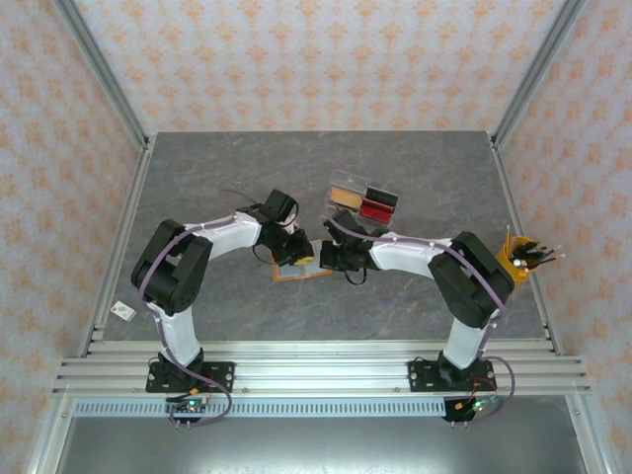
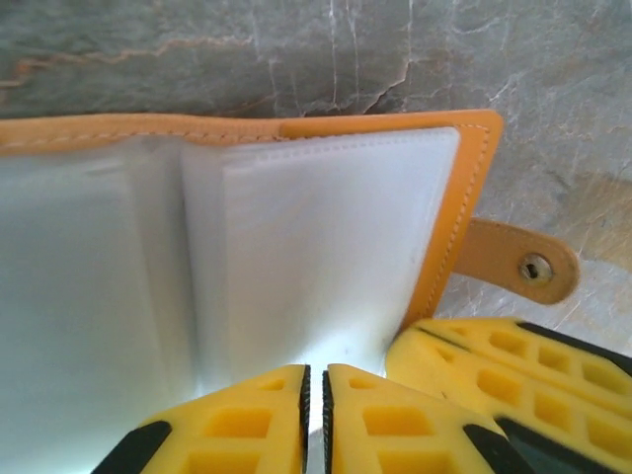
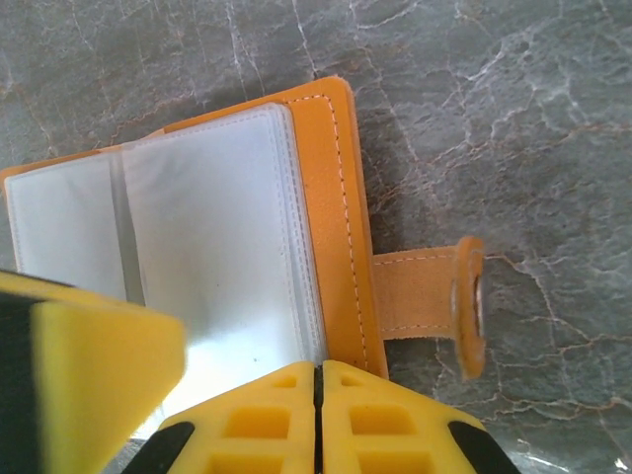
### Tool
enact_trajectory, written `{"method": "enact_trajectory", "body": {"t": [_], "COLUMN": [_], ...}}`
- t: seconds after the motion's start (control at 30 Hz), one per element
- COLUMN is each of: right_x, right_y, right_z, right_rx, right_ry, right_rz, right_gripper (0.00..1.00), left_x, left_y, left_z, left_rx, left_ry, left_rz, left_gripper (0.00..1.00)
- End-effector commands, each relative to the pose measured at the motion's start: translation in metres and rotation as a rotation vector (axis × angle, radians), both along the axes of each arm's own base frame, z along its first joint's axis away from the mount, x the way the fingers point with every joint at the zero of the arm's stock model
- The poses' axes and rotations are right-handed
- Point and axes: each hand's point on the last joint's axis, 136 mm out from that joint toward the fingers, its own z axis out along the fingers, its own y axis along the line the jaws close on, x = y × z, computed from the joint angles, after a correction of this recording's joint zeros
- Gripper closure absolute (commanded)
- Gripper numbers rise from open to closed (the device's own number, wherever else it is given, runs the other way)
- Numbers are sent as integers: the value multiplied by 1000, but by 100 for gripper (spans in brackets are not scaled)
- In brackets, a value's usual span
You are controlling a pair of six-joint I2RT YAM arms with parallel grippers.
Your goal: Take the credit cards out of the card holder
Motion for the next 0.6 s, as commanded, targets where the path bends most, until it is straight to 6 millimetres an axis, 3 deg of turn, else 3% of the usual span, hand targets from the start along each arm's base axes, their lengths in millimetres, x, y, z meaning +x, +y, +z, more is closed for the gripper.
{"method": "enact_trajectory", "body": {"t": [0.0, 0.23, 0.57], "right_x": [0, 0, -2], "right_y": [-3, -2, 0], "right_z": [-8, -11, -15], "right_rx": [-39, -42, -43], "right_ry": [24, 36, 58], "right_rz": [-22, -19, -15], "right_gripper": [92, 91, 91], "left_x": [7, 2, -7], "left_y": [21, 74, 76], "left_z": [32, 22, 9], "left_rx": [78, 136, 144], "left_ry": [-86, -59, -21], "left_rz": [18, 153, 115], "left_gripper": [80, 72, 66]}}
